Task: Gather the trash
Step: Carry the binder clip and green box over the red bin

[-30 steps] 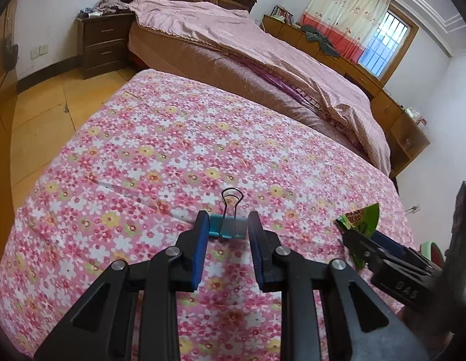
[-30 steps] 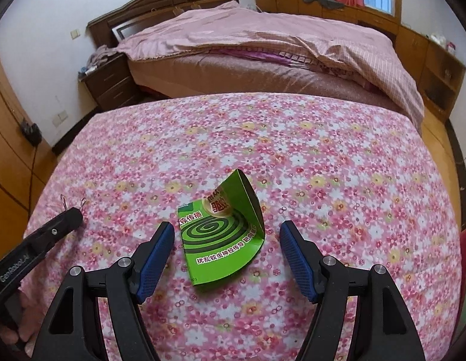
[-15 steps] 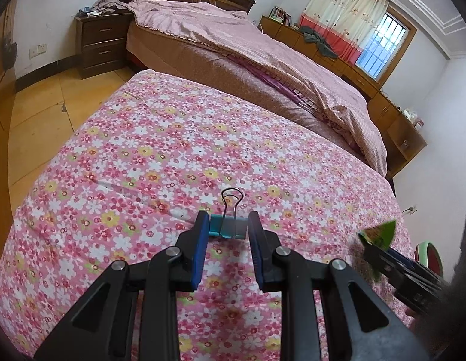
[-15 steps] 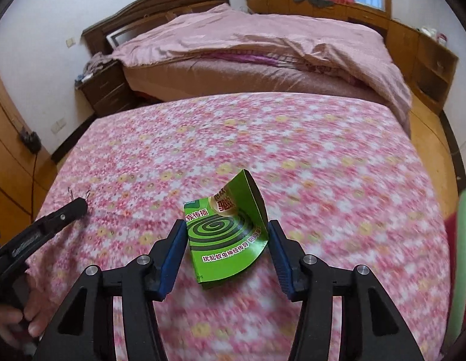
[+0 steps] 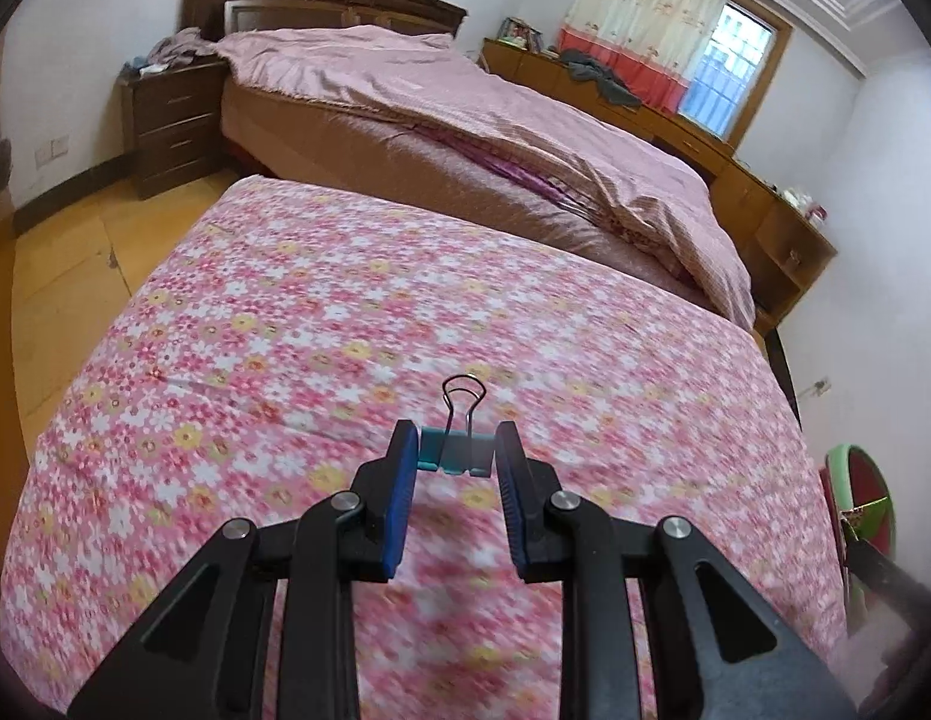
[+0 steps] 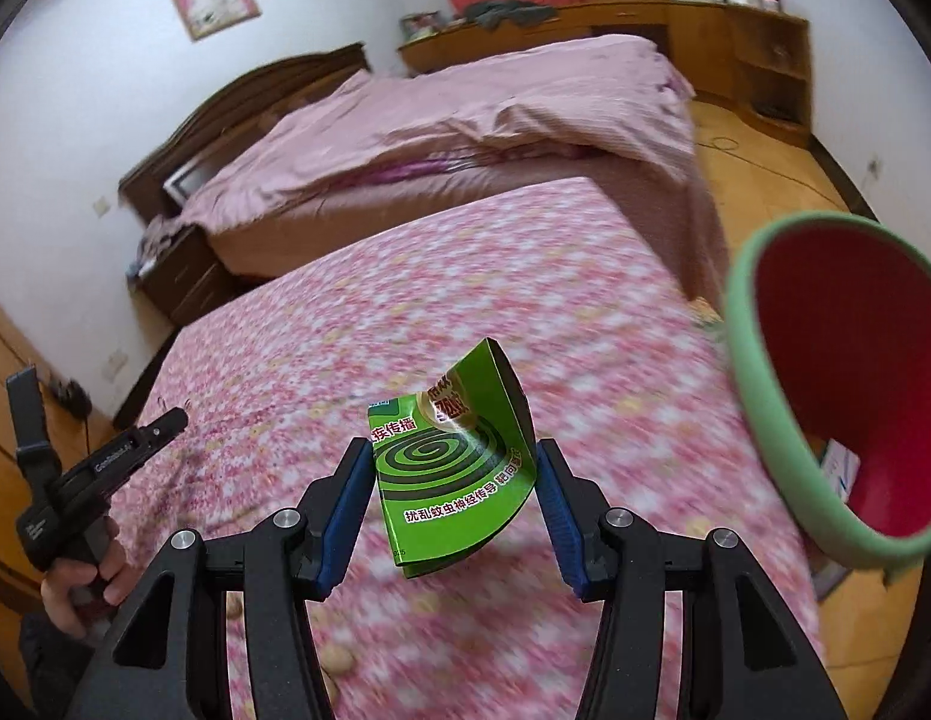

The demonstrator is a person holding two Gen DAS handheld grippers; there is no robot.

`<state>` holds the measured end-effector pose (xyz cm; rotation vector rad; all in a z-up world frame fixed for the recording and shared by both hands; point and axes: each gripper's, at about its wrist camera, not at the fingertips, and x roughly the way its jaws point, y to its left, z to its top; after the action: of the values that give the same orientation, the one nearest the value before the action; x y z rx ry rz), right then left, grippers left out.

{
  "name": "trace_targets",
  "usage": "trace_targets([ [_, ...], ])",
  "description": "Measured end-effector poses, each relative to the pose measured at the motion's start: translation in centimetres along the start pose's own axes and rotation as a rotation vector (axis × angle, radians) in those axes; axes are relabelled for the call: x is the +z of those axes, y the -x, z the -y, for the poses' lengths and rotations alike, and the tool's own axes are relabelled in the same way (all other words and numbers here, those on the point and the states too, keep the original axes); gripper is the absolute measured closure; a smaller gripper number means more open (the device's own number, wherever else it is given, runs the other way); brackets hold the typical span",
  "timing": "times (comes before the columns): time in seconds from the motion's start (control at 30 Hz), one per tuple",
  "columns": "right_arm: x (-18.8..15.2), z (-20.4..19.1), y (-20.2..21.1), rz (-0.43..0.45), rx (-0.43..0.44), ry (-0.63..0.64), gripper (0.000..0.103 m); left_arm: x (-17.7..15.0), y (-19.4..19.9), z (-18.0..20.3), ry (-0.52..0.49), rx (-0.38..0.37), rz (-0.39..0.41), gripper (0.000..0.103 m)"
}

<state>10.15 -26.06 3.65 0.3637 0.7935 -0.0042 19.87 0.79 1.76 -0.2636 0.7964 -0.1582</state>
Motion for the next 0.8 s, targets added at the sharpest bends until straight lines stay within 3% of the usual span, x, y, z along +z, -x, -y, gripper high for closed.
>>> trace_targets([
  [0.47,-2.6,5.6,5.4,0.058,0.025,-0.134,0.047,-3.9,6.2,8.2,-0.1,-0.121,-0.006,0.077],
  [0.8,-2.7,9.4,8.2,0.113,0.014,-0.204,0.047,-5.1,7.6,13.4,-0.158,-0.214,-0.036,0.077],
])
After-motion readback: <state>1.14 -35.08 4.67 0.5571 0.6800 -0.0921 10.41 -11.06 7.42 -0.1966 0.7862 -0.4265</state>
